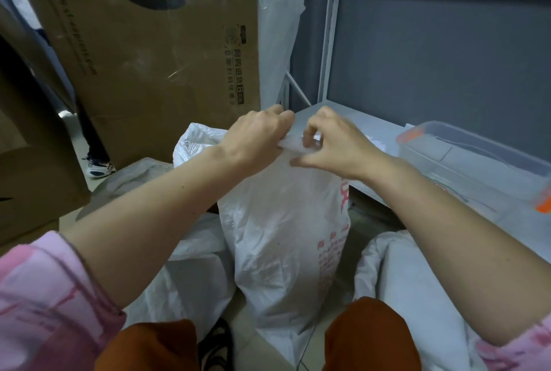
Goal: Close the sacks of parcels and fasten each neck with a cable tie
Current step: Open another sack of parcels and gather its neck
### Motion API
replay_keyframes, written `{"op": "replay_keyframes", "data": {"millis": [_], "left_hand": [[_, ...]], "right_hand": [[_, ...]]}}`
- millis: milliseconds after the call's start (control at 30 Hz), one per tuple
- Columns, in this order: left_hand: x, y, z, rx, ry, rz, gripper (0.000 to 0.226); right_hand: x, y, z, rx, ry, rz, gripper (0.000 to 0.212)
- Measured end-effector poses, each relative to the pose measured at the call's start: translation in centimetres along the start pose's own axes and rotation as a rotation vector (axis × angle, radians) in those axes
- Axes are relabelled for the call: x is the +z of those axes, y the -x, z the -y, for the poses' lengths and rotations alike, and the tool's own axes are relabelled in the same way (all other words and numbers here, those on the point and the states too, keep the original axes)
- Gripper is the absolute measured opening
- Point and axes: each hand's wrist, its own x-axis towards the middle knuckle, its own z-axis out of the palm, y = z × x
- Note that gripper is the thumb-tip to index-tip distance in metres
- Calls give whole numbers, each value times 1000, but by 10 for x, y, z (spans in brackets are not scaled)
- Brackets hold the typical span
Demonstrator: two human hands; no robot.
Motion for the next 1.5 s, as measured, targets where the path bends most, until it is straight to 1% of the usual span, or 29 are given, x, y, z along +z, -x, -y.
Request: {"op": "replay_keyframes", "data": {"millis": [33, 67, 167, 233, 300, 367, 467, 500, 533, 600, 667, 733, 800, 867, 933, 967, 1000, 1067, 1100, 1133, 1167, 1200, 1300, 1333, 1400, 1467, 1500], "left_hand": [[4, 2, -1, 7, 29, -21, 27], [7, 4, -2, 14, 61, -48, 26], [14, 6, -5, -17, 153, -109, 29], [12, 5, -4, -83, 173, -88, 28], [4, 6, 0, -154, 51, 25, 33], [-6, 8, 9, -193, -114, 174, 42], [-5, 14, 22, -188, -256, 337, 56], [-1, 16, 25, -183, -272, 369, 58], [4, 17, 26, -170, -278, 371, 54], [10, 19, 26, -155, -247, 268, 34], [8, 19, 26, -171, -174, 106, 28], [2, 18, 25, -165, -132, -14, 26], [-1, 18, 25, -159, -130, -61, 26], [-1, 20, 25, -196, -150, -49, 26], [-1, 21, 23, -261, -110, 22, 25], [-4, 20, 22, -292, -21, 93, 23], [-10, 19, 21, -324, 106, 193, 22], [-23, 18, 24, -362, 370, 460, 20], [-28, 18, 27, -352, 461, 556, 17], [-30, 18, 31, -336, 503, 578, 13], [-30, 17, 34, -327, 499, 537, 7], [-29, 16, 36, -322, 436, 458, 3], [-16, 17, 34, -189, 29, 182, 7], [-10, 19, 33, -135, -18, 101, 11], [0, 23, 33, -67, 3, -6, 20], [8, 27, 35, -62, 75, -85, 25], [12, 29, 34, -63, 105, -119, 26]], "right_hand": [[-3, -2, 4, 28, -111, -10, 38], [-6, -4, 9, 32, -158, -38, 38], [-2, -5, 18, 23, -78, -21, 28], [4, -4, 18, 2, 52, -47, 16], [10, -2, 14, -33, 240, -98, 12], [12, 0, 8, -19, 306, -128, 14], [4, -3, 1, 134, 192, -92, 16], [0, -4, 0, 178, 144, -74, 15], [-4, -5, -1, 206, 117, -64, 15], [-7, -5, -3, 229, 155, -77, 16], [-5, -4, -4, 232, 272, -110, 16], [1, -2, -2, 213, 383, -143, 15], [6, -2, 2, 154, 467, -185, 16], [10, -1, 5, 95, 511, -238, 19], [14, 0, 4, 64, 528, -277, 21], [16, 1, 2, 51, 532, -293, 23], [18, 1, -1, 39, 532, -310, 25], [19, 1, -5, 25, 528, -339, 30], [19, 1, -6, 27, 536, -339, 31], [18, 2, -6, 38, 548, -324, 31], [17, 3, -5, 59, 559, -300, 29], [16, 2, -3, 89, 569, -266, 27], [8, -1, 9, 195, 548, -81, 23], [3, -3, 13, 222, 491, -3, 22], [-5, -6, 24, 217, 292, 97, 27], [-5, -7, 36, 155, 130, 97, 30], [-2, -7, 42, 124, 103, 85, 27]]}}
